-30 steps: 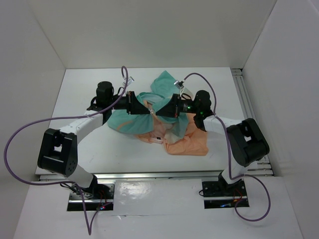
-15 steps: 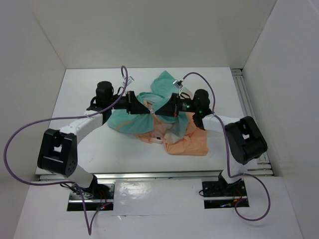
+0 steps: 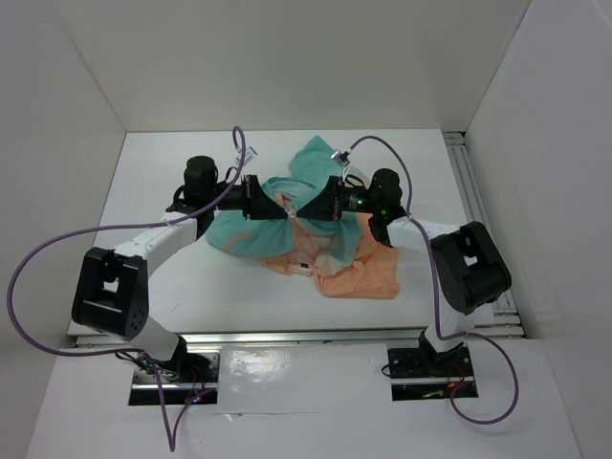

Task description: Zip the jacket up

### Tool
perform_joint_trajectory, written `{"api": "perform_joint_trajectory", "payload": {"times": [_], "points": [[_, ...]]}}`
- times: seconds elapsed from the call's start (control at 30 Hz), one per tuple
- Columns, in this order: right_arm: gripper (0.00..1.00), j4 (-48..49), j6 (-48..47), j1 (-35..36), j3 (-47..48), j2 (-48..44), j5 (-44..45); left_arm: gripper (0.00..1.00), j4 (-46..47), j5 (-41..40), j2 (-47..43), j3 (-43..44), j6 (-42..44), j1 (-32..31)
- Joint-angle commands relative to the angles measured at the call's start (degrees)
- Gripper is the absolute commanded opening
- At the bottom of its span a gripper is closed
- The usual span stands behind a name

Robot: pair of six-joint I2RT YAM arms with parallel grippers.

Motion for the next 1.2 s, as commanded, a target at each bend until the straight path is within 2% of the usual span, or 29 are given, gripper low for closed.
{"api": "perform_joint_trajectory", "payload": {"times": [0.0, 1.17], "points": [[0.00, 2.52, -0.89, -0.28, 0.42, -0.92, -0.97, 0.00, 1.88, 2.22, -2.07, 1.29, 0.87, 0.16], [0.00, 1.46, -1.95, -1.34, -1.79, -4.18, -1.50, 0.00, 1.98, 1.69, -1.55, 0.77, 0.87, 0.16]]}}
